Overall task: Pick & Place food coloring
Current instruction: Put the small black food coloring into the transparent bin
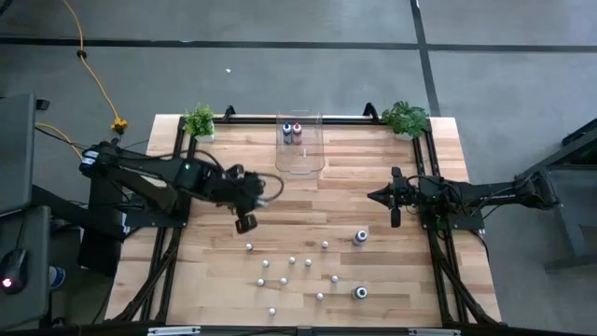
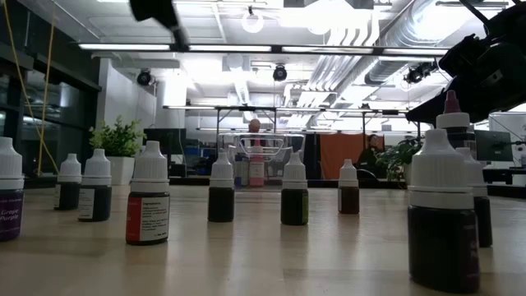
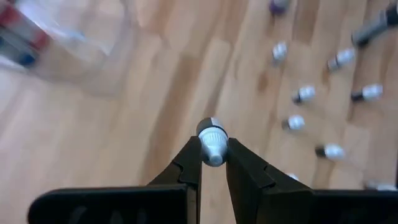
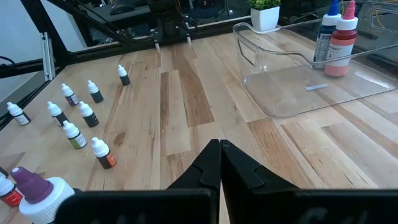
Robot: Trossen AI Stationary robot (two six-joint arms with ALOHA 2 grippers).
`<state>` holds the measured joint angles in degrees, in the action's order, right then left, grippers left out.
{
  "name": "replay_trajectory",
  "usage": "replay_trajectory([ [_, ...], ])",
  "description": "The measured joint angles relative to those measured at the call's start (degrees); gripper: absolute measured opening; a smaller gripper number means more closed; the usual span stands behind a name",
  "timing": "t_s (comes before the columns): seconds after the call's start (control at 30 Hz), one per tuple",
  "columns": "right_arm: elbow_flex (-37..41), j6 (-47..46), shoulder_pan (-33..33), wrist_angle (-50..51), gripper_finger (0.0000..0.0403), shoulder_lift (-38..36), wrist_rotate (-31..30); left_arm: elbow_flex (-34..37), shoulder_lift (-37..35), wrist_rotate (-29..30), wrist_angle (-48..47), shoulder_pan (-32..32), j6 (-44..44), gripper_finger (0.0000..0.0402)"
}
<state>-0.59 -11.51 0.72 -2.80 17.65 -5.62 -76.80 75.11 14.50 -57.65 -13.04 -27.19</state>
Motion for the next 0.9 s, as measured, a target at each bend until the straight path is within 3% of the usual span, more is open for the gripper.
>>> replay_trajectory([
  [0.27, 0.01, 0.00, 0.01, -0.01, 0.0000, 0.00, -0.01, -5.16, -0.04, 0.55, 0.93, 8.29, 8.04, 0.0039],
  [0.37, 0.01, 0.00, -0.01, -0.01, 0.0000, 0.00, 0.01, -5.42, -0.04, -1.77, 1.49, 12.35, 10.37, 0.0039],
  [0.63, 0.01, 0.00, 0.01, -0.01, 0.0000, 0.00, 0.01, -5.48, 1.96, -12.50, 8.70, 25.31, 11.73, 0.0039],
  [0.9, 0.01, 0.00, 0.00, 0.00, 0.0000, 0.00, -0.01, -5.48, 9.04, -24.66, 14.14, 35.34, 8.74, 0.0039],
])
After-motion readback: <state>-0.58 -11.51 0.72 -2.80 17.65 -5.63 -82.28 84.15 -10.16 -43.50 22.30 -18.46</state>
